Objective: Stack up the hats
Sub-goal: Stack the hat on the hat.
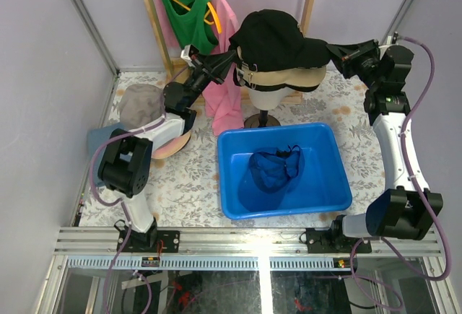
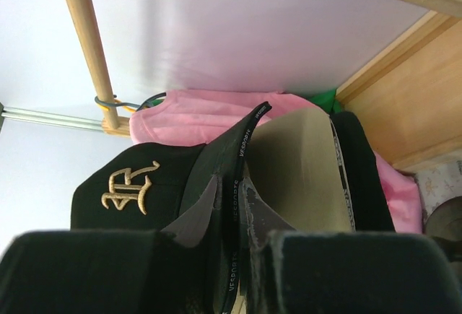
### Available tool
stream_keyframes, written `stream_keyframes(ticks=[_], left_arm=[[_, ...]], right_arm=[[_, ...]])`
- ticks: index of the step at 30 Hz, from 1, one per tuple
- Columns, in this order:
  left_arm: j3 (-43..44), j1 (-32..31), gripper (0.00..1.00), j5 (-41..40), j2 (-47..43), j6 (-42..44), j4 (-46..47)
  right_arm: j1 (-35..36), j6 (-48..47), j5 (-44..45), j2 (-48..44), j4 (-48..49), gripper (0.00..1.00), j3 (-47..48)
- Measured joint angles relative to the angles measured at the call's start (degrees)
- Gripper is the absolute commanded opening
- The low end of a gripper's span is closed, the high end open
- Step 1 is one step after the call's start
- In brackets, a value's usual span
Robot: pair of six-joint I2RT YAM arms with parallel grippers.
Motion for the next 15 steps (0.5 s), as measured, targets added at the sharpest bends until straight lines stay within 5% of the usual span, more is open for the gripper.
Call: stream_keyframes(ticks=[15], left_arm=[[4.33,0.2,0.0,-1.88,7.04,0.0,9.55]], right_arm=[[-0.33,-5.22,-2.36,2.97,-1.7,0.0,3.1]])
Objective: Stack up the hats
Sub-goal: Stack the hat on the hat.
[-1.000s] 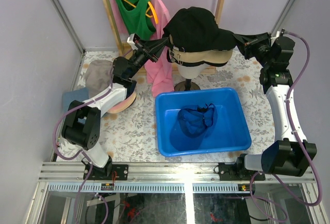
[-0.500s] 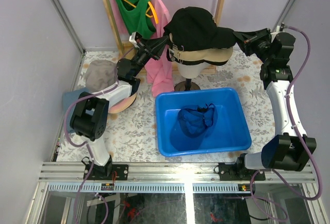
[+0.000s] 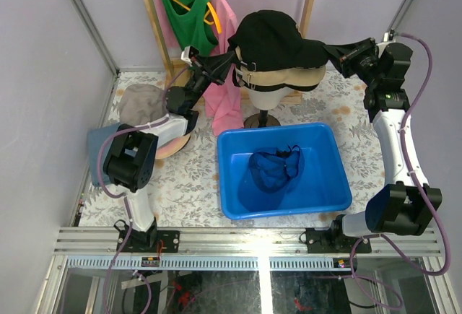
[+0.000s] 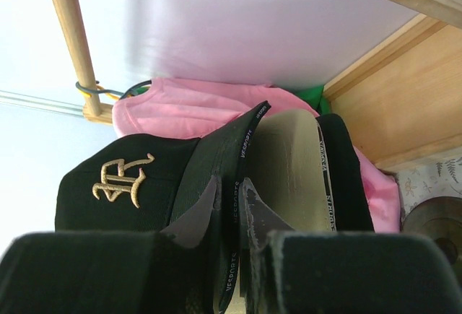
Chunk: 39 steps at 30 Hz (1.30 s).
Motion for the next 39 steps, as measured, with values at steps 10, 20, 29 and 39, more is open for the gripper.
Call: stream_keyframes(ticks=[10,20,29,39], left_arm=[[-11.23,-0.22,0.0,-0.52,-7.19,0.0,0.31],[-11.54,-0.68,0.0,-0.66,-6.88,0.0,0.48],[-12.02,-0.98,0.0,-0.44,-6.88,0.0,0.83],[-13.68,-1.57,0.0,-0.28,-6.58,0.0,3.02]], right_arm=[[0.46,-0.92,-2.91,-0.63,2.67,0.0,-2.86],[0.44,-1.88,-2.38,-2.34,5.2,0.0,-7.15],[0.33,-1.92,-2.34,-2.4,7.23,0.0,-9.09],[0.31,-1.95,-2.71,-3.23,10.49,0.0,-12.37]])
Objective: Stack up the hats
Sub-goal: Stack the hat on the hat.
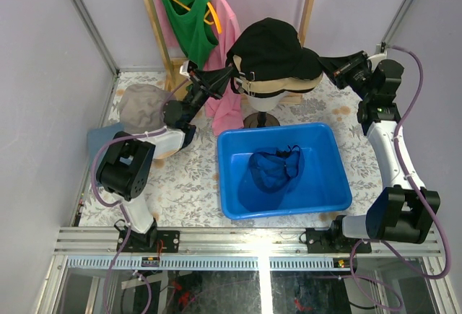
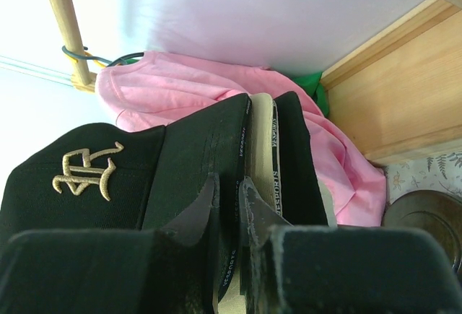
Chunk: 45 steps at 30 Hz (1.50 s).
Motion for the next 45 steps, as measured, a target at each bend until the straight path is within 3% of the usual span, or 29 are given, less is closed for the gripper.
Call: stream_keyframes(ticks=[14,20,32,45], left_arm=[[1.57,-0.33,0.01,-0.81,2.32,0.0,2.05],[3.69,-0.28,0.16,-0.79,3.89,0.0,1.88],[4.35,-0.26,0.2,-0.98,5.92,0.0,1.46],[3.61,0.37,0.27,-3.04,5.38,0.0,1.86]], right_arm=[[-0.31,-0.44,0.0,0.0,0.98,0.0,-0.55],[-1.09,-0.83,0.76,0.0,0.5,0.12,-0.42],[-2.14,-3.63,1.57,0.0,-3.41,0.44,-0.44],[-2.23,-6.54,4.02,-2.03,-9.07,0.48,-0.35]])
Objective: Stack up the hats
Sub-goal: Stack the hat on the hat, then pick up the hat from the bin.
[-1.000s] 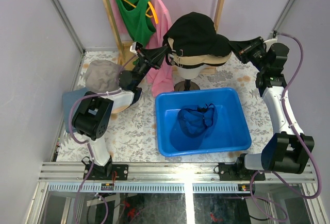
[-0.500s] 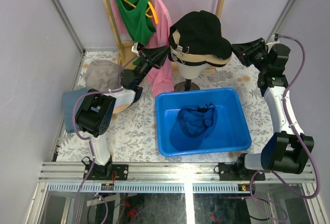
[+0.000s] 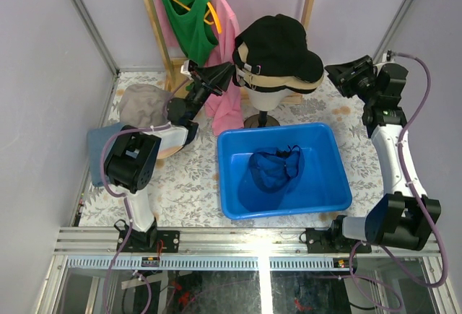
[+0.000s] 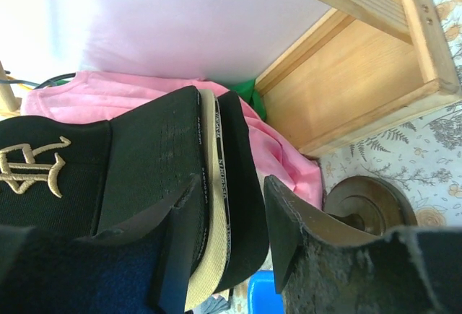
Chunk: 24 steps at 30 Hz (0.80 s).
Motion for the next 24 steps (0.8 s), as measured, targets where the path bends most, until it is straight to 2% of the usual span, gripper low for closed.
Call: stream_keyframes(ticks=[5,15,24], left_arm=[[-1.27,1.57,0.32,-0.61,-1.64,0.0,0.02],[-3.32,4.68,0.33,-1.7,-6.32,0.0,0.26],[-16.92,5.84,0.32,-2.27,-19.54,0.0,-3.74]], right_arm=[[0.0,-2.29,3.54,-2.89,-4.48,0.5,0.66],[-0.11,-7.3,10.84,-8.66,-11.89,0.53,5.79],[-0.11,-13.73,16.57,-18.93,-21.81,0.53,4.5]])
